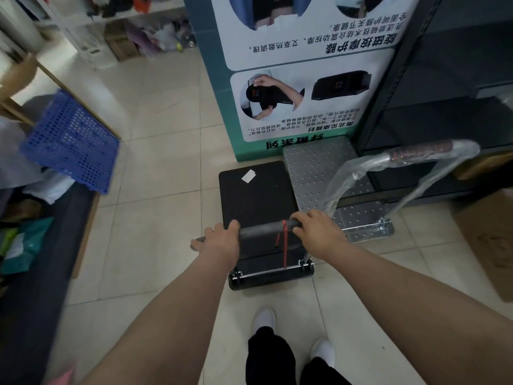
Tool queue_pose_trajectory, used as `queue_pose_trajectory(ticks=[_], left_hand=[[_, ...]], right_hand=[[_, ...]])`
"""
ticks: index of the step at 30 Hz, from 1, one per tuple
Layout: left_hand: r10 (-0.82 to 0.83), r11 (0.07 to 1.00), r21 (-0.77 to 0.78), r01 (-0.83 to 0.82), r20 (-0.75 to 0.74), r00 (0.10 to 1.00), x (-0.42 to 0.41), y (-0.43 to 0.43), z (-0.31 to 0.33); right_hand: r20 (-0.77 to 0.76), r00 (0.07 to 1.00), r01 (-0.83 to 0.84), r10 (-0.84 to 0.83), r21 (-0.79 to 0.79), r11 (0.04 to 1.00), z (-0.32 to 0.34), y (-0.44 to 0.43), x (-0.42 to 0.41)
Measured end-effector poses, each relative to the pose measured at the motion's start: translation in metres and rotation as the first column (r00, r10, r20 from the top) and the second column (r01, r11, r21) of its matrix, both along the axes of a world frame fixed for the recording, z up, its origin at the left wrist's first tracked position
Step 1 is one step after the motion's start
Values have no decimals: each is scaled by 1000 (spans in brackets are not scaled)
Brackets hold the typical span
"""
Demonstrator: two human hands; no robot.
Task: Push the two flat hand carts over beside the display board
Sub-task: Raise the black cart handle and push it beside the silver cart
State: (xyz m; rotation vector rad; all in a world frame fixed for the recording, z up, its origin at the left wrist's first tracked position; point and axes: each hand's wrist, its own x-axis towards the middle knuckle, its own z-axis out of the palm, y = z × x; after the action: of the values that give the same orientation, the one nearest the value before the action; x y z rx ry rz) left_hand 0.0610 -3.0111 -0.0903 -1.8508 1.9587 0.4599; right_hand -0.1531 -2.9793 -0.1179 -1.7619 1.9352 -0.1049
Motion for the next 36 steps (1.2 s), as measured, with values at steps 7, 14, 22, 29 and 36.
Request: queue_pose_trajectory(ticks=[7,14,22,29,36], left_hand=[[-47,999,-4,47,-12,999,3,-53,1],[-61,998,5,61,-27,998,6,-91,0],[-78,997,-15,78,-28,997,13,-107,-4],[-100,995,-8,100,-23,995,15,-118,-2],[-137,989,-53,135,-30,990,21,-116,-7]], right_hand=[[0,997,74,-74,9,997,4,-48,9],[-11,992,128,-128,20,992,6,-80,17],[-20,992,127,-127,29,991,6,-93,21],[-38,993,115,-111,132,985,17,-98,23],[-103,990,110,-94,158,981,27,-84,30]])
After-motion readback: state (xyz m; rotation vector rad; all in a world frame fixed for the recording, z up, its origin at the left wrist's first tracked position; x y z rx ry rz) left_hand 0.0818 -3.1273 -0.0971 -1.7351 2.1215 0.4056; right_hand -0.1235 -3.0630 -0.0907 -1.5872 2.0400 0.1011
